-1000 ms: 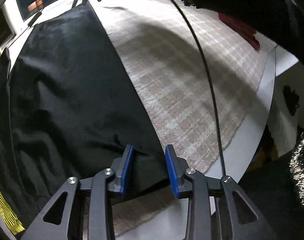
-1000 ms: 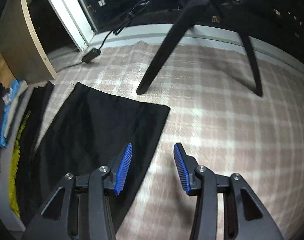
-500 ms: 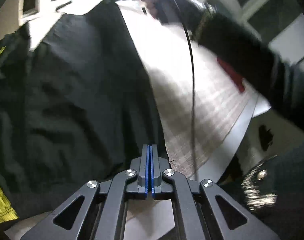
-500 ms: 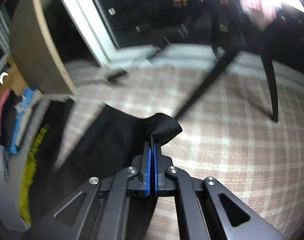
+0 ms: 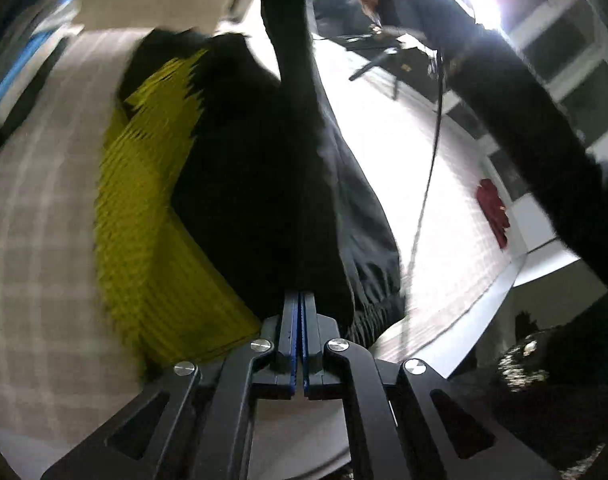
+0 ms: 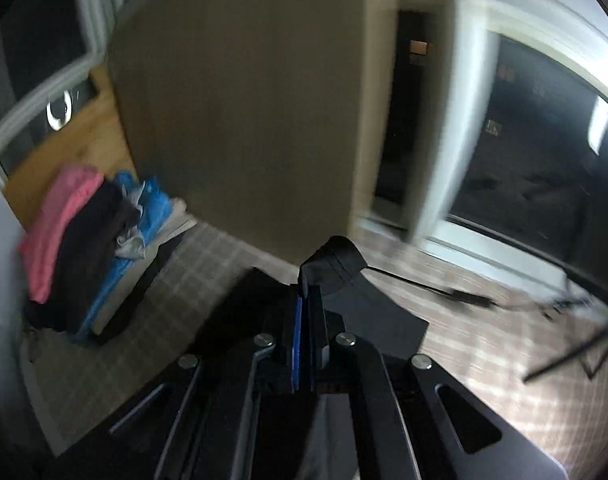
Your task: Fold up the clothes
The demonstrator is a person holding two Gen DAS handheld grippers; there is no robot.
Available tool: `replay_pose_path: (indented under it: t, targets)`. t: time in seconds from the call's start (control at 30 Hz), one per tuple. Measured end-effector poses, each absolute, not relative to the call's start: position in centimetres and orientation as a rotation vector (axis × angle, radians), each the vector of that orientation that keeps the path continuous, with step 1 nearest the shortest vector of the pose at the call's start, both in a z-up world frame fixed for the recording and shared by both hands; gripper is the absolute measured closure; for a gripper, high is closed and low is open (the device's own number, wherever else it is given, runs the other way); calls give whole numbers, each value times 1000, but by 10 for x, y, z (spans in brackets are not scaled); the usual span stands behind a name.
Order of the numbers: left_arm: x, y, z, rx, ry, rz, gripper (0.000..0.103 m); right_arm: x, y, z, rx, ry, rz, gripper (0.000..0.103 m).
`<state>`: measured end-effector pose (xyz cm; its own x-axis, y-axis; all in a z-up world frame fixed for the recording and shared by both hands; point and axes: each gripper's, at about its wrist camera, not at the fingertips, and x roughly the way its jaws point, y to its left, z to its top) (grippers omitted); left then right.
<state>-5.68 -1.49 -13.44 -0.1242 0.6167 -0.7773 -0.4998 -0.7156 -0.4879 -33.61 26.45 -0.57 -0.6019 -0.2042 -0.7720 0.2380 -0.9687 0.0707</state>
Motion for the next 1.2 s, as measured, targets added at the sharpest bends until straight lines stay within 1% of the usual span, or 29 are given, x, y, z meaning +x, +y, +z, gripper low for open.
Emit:
replay_pose_path:
  t: [0.07,0.2,0.3,0.53,0.57,0.63,0.67,0.7,0.73,0.77,0.8,0.83,0.87,0.9,0.97,1.0,1.1,1.17,1.2]
  targets:
    - [-60,-35,-148,-1430,-148,1914,102,-353,223,-24,1294,119,-2575,100]
    - [-63,-61,-157,-1442,-160,1893,102,-374,170,-65,1394,194,-2517,101]
    - [-64,-75,-159,-1433,-170,1883,103,-383,149,-87,1449,240,-2507,101]
    - [-69,-99,-168,-1447,-221,1852,103,-397,131,-126,1581,244,-2432,100]
    - [-52,-87,-167,-1454,-224,1843,103,-396,126,-129,1603,277,-2412,97]
    - [-50,-90,-163,-1457,-220,1843,103,-388,122,-127,1627,351,-2397,95]
    - [-49,-92,-161,-1459,-218,1843,103,-380,122,-119,1602,363,-2393,91]
    - [-50,-91,-160,-1464,-204,1841,103,-369,126,-105,1566,366,-2399,84]
    - [-51,-89,-160,-1470,-188,1839,98,-356,132,-90,1534,359,-2414,79]
    - [-58,-80,-163,-1477,-178,1838,93,-343,139,-75,1502,344,-2428,68]
    - [-59,-78,-160,-1478,-168,1832,84,-327,149,-60,1474,305,-2437,58]
    - [-59,-73,-158,-1480,-160,1825,74,-307,163,-46,1453,248,-2446,54]
    - [-60,-69,-155,-1482,-152,1817,70,-286,177,-34,1439,191,-2452,48]
    - [-61,-64,-152,-1486,-142,1808,66,-262,194,-29,1443,133,-2455,45]
    - [-63,-58,-152,-1498,-116,1793,65,-209,226,-30,1483,40,-2458,44]
    - [-65,-54,-155,-1520,-122,1782,64,-187,237,-38,1523,25,-2467,44]
    - [-72,-44,-163,-1580,-133,1753,64,-113,272,-69,1662,-26,-2497,44]
    - [-77,-36,-167,-1594,-128,1743,64,-76,290,-93,1744,-113,-2492,44]
    - [-79,-32,-170,-1612,-114,1749,65,-63,296,-104,1768,-177,-2473,44]
